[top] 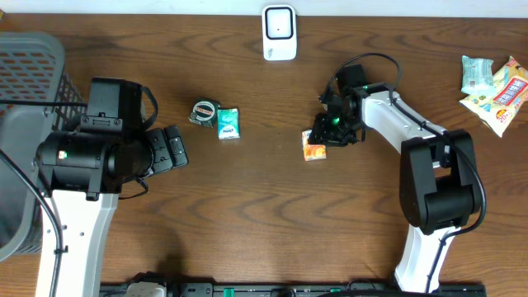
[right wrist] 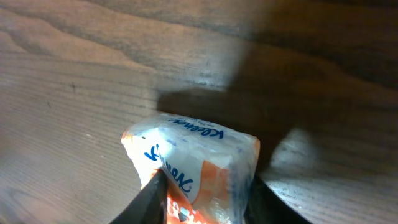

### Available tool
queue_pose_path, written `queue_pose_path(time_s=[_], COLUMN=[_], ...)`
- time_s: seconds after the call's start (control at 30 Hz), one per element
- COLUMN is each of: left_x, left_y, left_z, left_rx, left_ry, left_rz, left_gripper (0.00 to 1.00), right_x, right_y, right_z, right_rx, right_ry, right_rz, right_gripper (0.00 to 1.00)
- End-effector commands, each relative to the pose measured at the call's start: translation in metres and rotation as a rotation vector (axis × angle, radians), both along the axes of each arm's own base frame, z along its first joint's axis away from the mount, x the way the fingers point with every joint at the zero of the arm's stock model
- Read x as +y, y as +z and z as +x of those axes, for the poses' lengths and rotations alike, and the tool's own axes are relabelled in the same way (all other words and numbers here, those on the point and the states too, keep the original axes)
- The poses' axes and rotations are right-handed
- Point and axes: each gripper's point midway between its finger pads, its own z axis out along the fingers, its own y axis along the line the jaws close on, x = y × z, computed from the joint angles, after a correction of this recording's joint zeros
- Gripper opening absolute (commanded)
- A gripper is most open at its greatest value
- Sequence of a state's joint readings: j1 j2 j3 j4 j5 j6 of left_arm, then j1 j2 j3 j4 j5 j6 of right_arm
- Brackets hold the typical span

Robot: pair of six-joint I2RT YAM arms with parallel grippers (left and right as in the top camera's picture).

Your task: Scan the item barcode

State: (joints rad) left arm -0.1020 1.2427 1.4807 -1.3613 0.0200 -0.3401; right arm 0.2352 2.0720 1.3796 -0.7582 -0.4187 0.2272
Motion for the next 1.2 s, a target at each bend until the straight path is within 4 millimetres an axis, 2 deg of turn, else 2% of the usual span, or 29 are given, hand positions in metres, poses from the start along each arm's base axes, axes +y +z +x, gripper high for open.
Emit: queue_pose_path(time_s=[0.0, 0.07, 0.1, 0.27, 0.43, 0.6, 0.63, 0.67, 0.7, 0.73, 0.77, 0.93, 1.0, 1.17], left_x=[0.001, 0.001, 0.001, 0.001, 0.001, 0.001, 0.001, 0.001, 0.001, 0.001, 0.001, 0.001, 0.001, 0.001], left_y=[0.001, 0.001, 0.001, 0.001, 0.001, 0.001, 0.001, 0.001, 0.001, 0.001, 0.001, 0.001, 0.001, 0.001], left_z=[0.000, 0.000, 0.000, 0.000, 0.000, 0.000, 0.000, 0.000, 0.000, 0.000, 0.000, 0.000, 0.000, 0.000], left_rx=[-0.002, -0.002, -0.002, -0.002, -0.002, -0.002, -0.002, -0.002, -0.002, -0.002, -0.002, -0.002, -0.002, -0.002], left_ry=[0.003, 0.003, 0.003, 0.003, 0.003, 0.003, 0.003, 0.003, 0.003, 0.003, 0.003, 0.003, 0.003, 0.003], left_rz=[0.002, 0.002, 0.002, 0.002, 0.002, 0.002, 0.002, 0.002, 0.002, 0.002, 0.002, 0.002, 0.002, 0.002], left_gripper=[0.98, 0.98, 0.98, 0.98, 0.98, 0.98, 0.98, 0.98, 0.98, 0.97, 0.97, 0.98, 0.98, 0.98], right_x=[-0.004, -0.006, -0.007, -0.007, -0.013, -0.001, 0.009, 0.011, 0.020, 0.022, 0.025, 0.014, 0.010, -0.001], right_y=[-0.018, -0.022, -0.023, -0.018, 0.001, 0.023, 0.036, 0.041, 0.062, 0.069, 0.091, 0.144, 0.154, 0.160], right_z=[-0.010, -0.014, -0.016, -0.012, -0.001, 0.001, 0.003, 0.004, 0.008, 0.009, 0.013, 0.022, 0.024, 0.039], right_rx=[0.022, 0.029, 0.035, 0.040, 0.037, -0.068, -0.108, -0.120, -0.179, -0.198, -0.262, -0.408, -0.438, -0.405], right_ry=[-0.006, -0.002, -0.003, -0.019, -0.058, 0.111, 0.153, 0.161, 0.196, 0.206, 0.236, 0.278, 0.292, 0.236], right_rz=[-0.026, -0.028, -0.031, 0.010, 0.121, 0.300, 0.408, 0.441, 0.584, 0.628, 0.763, 1.047, 1.100, 1.100], right_gripper=[0.25, 0.07, 0.02, 0.01, 0.01, 0.01, 0.01, 0.01, 0.01, 0.01, 0.01, 0.01, 0.01, 0.01])
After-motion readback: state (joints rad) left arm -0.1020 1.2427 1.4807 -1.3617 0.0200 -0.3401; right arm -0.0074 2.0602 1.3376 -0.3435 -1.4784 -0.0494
